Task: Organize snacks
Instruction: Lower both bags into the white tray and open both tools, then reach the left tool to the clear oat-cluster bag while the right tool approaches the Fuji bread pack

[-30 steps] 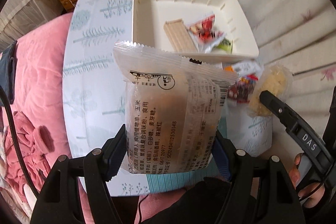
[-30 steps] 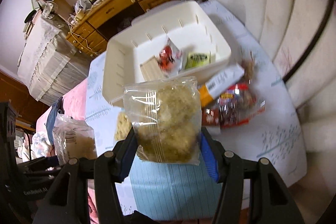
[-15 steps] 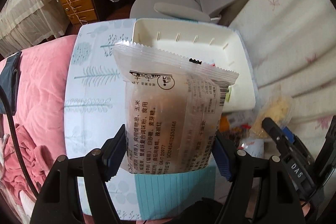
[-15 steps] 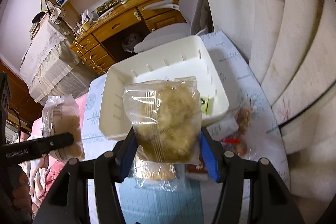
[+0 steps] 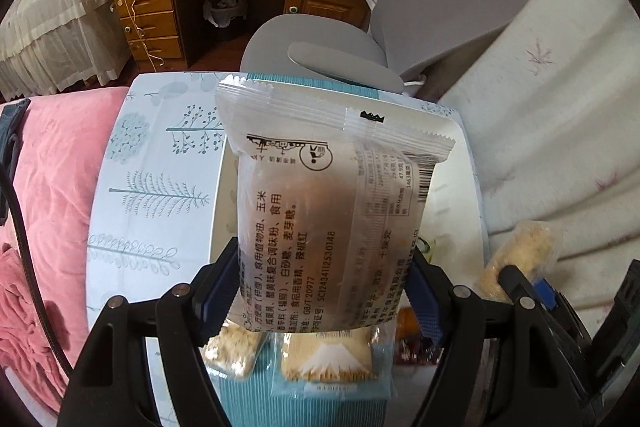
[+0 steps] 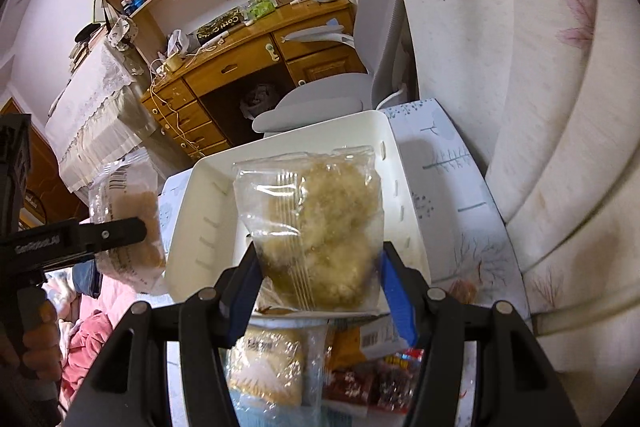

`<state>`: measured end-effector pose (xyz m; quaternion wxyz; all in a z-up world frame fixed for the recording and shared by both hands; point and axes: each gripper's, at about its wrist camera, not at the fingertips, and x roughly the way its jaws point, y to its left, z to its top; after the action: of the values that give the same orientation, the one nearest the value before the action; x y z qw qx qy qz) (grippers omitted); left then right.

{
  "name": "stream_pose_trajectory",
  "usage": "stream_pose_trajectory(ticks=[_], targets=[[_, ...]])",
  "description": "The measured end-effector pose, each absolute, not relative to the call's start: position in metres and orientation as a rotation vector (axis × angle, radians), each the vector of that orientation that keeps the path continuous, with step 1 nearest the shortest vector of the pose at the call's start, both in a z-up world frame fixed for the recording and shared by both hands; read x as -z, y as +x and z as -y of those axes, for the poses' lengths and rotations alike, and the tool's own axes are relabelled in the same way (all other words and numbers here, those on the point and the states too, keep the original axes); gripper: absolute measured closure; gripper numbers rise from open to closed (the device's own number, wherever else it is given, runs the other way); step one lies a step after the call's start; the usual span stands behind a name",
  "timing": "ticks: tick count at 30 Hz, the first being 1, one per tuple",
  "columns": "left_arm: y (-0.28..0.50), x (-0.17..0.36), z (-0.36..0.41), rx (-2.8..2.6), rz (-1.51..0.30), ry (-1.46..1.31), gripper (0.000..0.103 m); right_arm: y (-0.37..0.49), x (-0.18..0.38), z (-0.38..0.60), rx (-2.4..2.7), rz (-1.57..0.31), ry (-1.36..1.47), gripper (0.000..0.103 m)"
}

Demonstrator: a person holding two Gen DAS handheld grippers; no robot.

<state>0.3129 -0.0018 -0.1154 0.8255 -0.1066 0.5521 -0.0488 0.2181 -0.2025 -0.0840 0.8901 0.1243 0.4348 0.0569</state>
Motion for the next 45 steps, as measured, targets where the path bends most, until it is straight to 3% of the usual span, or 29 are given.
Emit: stream_pose_trajectory(ticks=[8, 11, 13, 15, 45], targets=[[0.326, 0.136, 0.004, 0.06, -1.193, -0.231, 0.019, 0.233, 0.099, 0.211, -0.125, -0.913, 0.274, 0.044], [0.325, 0.136, 0.004, 0.069, -1.191, -0.237, 0.015, 0.237, 0.104, 0.213, -0.112, -0.937, 0.281, 0.036], [0.324, 0.136, 0.004, 0.077, -1.193, -0.238, 0.014, 0.237, 0.106, 0.216, -0.101, -0.941, 0.29, 0.025], [0.321, 0.134, 0.004, 0.088, -1.192, -0.236, 0.014, 0.236, 0.106, 0.217, -0.089, -0.942, 0.295, 0.023], [0.2, 0.107, -0.051, 0.209, -1.162, -0.208, 0.014, 0.136, 0.099, 0.195, -0.064, -0.955, 0.491, 0.022]])
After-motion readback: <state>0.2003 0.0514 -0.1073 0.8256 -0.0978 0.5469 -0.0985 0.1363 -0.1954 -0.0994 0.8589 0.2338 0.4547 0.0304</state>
